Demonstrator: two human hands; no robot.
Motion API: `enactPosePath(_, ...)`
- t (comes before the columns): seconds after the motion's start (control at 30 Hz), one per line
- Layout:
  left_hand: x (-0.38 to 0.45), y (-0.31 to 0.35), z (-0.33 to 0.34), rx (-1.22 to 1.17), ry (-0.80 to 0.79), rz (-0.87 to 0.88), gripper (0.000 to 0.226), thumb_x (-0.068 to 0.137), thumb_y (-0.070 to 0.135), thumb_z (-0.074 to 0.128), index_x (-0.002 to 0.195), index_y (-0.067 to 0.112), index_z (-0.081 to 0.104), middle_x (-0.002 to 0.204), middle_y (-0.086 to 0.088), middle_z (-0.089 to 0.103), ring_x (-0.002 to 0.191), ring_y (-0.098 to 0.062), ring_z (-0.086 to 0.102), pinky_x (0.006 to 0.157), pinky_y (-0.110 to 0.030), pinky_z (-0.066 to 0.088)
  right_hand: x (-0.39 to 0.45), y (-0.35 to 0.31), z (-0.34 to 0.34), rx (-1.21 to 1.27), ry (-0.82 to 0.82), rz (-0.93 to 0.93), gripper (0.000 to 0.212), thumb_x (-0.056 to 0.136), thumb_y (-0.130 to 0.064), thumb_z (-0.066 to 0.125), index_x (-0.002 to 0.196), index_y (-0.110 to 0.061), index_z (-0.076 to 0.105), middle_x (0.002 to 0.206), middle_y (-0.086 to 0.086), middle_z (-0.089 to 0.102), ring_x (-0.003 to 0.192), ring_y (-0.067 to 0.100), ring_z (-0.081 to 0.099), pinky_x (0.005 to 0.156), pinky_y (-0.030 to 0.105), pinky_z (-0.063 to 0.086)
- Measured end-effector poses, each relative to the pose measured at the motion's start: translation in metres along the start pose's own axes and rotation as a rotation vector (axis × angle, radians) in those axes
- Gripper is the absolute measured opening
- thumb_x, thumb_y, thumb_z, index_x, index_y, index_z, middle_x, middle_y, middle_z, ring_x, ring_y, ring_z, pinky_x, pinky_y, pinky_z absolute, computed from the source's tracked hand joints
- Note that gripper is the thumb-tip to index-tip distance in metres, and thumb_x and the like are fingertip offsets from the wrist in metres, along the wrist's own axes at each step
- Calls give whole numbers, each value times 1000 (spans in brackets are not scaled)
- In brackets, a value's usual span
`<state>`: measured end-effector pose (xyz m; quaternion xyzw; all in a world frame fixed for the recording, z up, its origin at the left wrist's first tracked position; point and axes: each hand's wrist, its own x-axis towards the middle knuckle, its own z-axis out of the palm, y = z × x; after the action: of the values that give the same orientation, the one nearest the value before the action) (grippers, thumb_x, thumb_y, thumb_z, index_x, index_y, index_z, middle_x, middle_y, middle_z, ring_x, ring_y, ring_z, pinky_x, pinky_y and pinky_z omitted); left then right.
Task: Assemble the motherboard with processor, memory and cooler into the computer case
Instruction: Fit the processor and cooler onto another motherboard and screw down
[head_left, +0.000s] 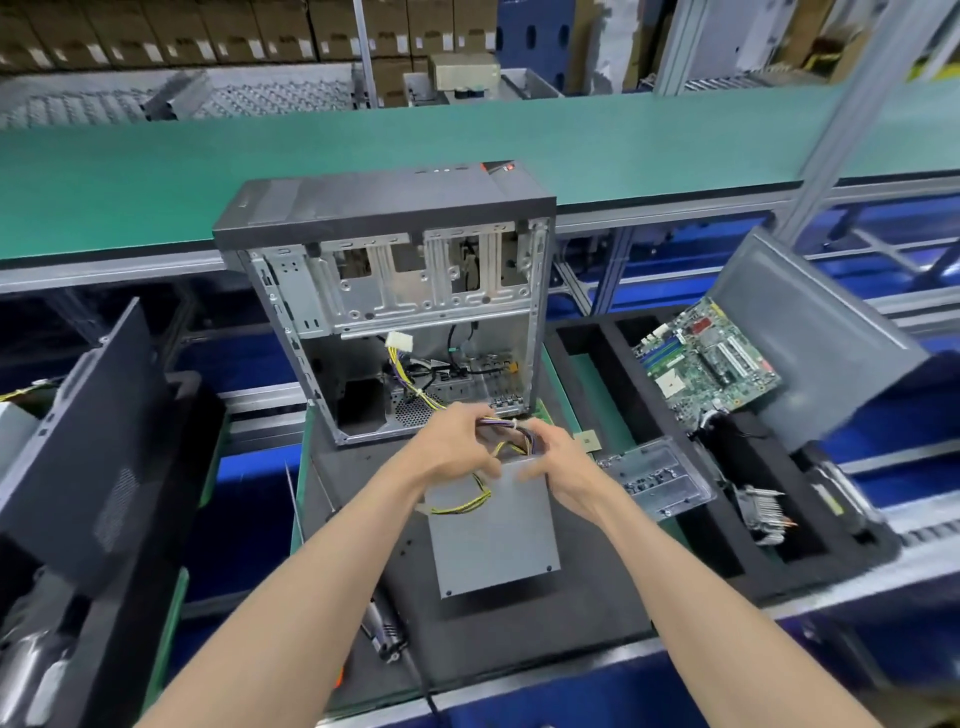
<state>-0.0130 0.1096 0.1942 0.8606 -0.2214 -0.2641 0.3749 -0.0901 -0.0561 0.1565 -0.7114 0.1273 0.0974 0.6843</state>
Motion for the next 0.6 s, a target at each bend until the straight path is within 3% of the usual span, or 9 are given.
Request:
enactPosePath(0.07,-2,-5,-2,42,51,8,22,70,8,77,88,19,72,72,4,67,69,-17,59,70,-29,51,-2,12,-3,25,2,41,67,69,29,59,127,-6,56,116,5,58,104,20,51,74,27,45)
enactPosePath(0.2,-2,-8,-3,63,67,40,9,78,11,72,84,18,72,74,-6,66,67,-17,53,66,-29,44,2,20,-2,60,-28,97,90,69,26,68,141,-23,44,137,3,48,125,28,51,91,37,52)
enactPosePath(0.3,-2,-5,-9,31,19,29,7,75,11,69,82,13,73,75,-12,70,67,-19,55,67,-31,48,1,28,-2,105,-70,231,94,65,15,77,140,-27,39,134,12,58,123,36,58,100,49,52)
enactPosePath(0.4,-3,-1,-10,72,-8,40,9,78,11,64,80,17,71,75,-8,74,69,-21,64,71,-35,54,-9,41,1,127,-20,259,87,52,2,83,131,-10,48,122,17,69,111,35,67,96,54,55)
enactPosePath(0.53,0,17,-5,132,43,120,19,85,10,58,77,26,66,61,3,67,63,-19,67,62,-28,54,-22,42,-4,127,72,182,79,45,3,84,120,-5,61,112,15,73,99,33,72,85,52,60)
enactPosePath(0.6,7,34,-7,236,66,201,24,89,12,59,76,32,64,65,7,64,69,-19,63,60,-26,49,-31,32,-15,60,70,156,74,44,2,84,115,-6,65,111,15,74,99,34,71,80,48,60)
